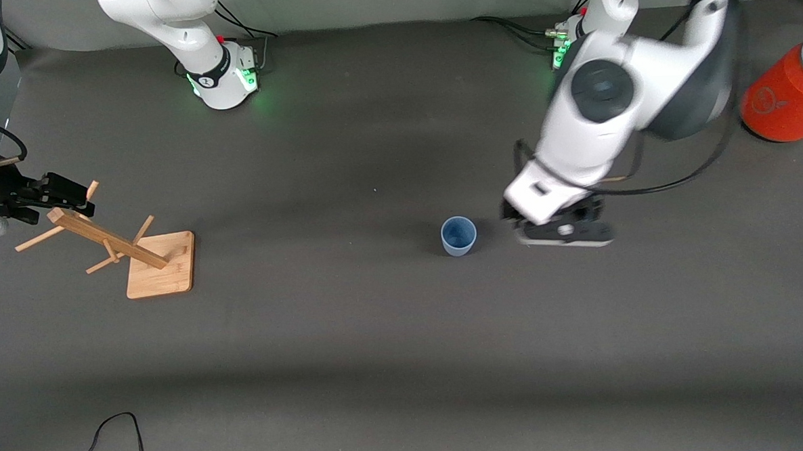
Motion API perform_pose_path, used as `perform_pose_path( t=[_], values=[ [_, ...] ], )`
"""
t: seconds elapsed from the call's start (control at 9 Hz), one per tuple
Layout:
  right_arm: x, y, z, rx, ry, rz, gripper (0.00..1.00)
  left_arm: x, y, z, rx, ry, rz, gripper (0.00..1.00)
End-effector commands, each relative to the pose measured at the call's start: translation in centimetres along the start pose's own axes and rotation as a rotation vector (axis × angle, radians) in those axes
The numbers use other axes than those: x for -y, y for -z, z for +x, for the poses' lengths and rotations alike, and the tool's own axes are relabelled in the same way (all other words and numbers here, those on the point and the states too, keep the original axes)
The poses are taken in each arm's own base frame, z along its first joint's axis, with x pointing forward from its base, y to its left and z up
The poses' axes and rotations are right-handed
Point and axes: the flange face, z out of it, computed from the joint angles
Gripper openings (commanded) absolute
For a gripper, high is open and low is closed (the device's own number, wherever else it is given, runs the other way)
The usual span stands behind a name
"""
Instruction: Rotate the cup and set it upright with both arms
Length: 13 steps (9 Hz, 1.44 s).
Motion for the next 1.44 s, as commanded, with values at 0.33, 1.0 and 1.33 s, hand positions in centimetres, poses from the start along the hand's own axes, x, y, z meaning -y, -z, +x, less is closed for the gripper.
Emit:
perform_pose_path(
  t=[0.33, 1.0, 1.33],
  values=[
    [0.4, 0.2, 0.0, 0.0, -0.007, -0.005, 1.0, 19.5, 4.5, -4.2, 0.085, 0.057, 0.0, 1.0],
    [0.3, -0.2, 0.2, 0.005, -0.007, -0.006, 1.0, 27.3, 6.3, -6.7, 0.085, 0.082, -0.033, 1.0],
    [0.3, -0.3, 0.2, 0.006, -0.007, -0.006, 1.0, 26.9, 6.3, -6.1, 0.12, 0.113, -0.049, 1.0]
  ],
)
